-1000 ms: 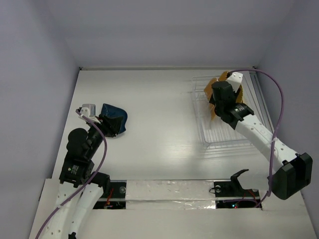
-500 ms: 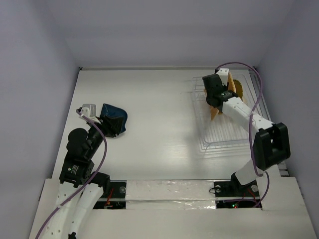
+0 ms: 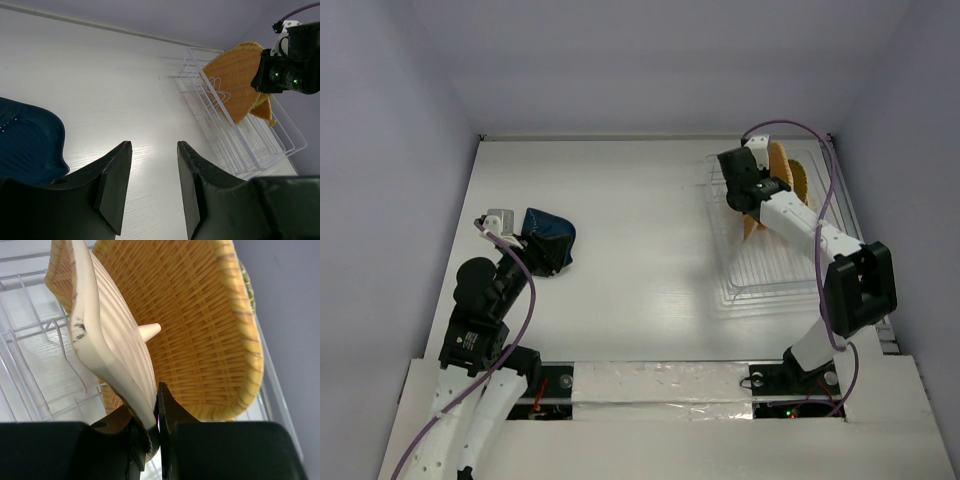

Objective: Unload the plates from the dish rack

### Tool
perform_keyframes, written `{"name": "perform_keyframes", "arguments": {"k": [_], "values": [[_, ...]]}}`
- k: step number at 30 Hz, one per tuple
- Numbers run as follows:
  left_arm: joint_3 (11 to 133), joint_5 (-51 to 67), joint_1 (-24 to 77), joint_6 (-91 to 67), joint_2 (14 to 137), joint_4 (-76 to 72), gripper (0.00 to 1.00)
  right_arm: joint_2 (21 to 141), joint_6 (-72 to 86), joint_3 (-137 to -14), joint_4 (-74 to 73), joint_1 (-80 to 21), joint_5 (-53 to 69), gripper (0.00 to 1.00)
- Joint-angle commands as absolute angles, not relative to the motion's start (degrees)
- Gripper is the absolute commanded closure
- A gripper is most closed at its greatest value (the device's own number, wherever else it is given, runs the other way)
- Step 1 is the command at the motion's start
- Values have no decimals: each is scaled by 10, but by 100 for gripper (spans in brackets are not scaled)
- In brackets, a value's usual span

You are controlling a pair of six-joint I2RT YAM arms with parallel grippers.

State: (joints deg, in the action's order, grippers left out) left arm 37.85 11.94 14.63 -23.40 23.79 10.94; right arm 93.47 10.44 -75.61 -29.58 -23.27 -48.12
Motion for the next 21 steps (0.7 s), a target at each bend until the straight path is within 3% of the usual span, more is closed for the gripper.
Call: {"name": "perform_keyframes", "arguments": {"k": [1,21], "values": [[375,127,144,-232,235,81,62,911,85,-810,-288,-255,-537,97],[375,126,144,-232,236,79,61,804,90,-867,-316,-323,-621,100]]}}
